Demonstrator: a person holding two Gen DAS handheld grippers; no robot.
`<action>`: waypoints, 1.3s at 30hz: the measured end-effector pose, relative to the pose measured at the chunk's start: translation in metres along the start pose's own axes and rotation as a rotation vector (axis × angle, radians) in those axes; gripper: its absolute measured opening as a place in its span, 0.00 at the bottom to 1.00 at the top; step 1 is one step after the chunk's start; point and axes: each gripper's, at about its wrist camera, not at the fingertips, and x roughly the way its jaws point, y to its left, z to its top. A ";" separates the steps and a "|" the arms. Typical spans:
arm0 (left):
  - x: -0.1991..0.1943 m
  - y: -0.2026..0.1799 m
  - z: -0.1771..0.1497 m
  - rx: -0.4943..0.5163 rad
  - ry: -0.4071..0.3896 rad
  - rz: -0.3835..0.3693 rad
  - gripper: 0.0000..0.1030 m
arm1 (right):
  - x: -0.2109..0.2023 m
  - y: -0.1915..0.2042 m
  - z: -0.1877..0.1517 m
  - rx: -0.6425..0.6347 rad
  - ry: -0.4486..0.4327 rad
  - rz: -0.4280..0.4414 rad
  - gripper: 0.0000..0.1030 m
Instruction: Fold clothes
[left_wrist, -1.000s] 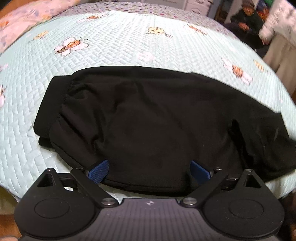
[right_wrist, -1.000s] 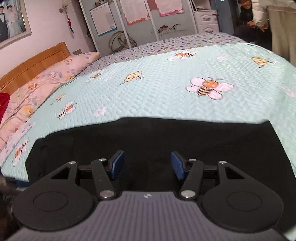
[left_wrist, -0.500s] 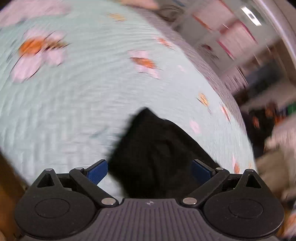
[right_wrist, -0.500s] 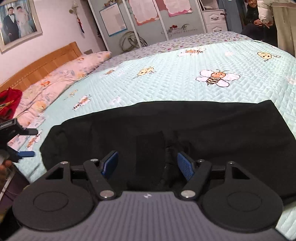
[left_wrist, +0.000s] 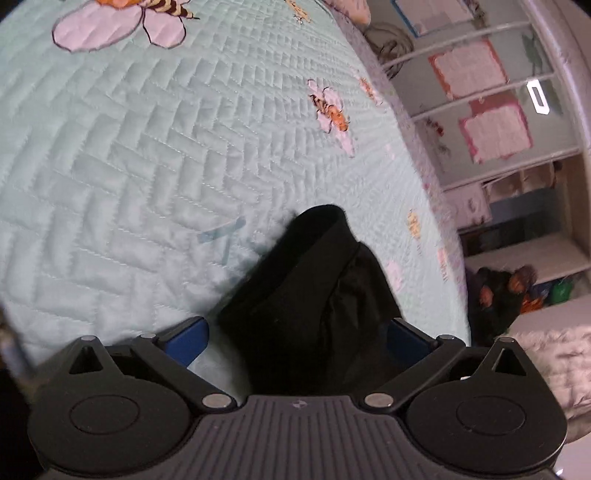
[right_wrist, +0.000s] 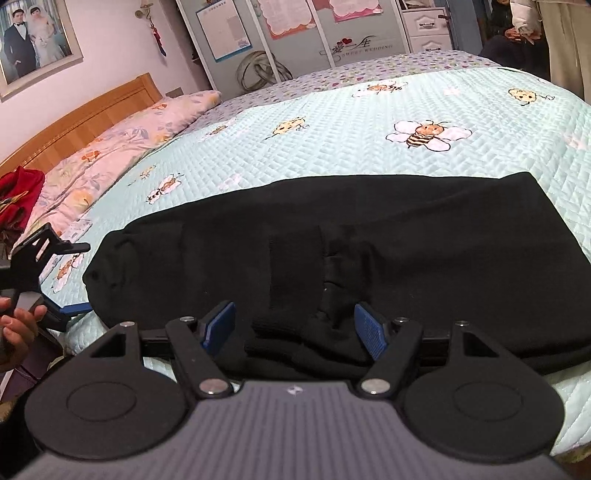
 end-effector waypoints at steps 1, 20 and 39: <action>0.004 0.000 0.000 0.002 -0.007 -0.007 0.99 | 0.001 0.000 -0.001 0.000 0.005 -0.001 0.71; 0.010 -0.056 -0.017 0.317 -0.077 0.055 0.24 | -0.021 -0.011 -0.002 0.016 -0.030 -0.043 0.71; 0.001 -0.262 -0.117 0.689 0.083 -0.146 0.23 | -0.056 -0.077 -0.024 0.270 -0.196 -0.074 0.71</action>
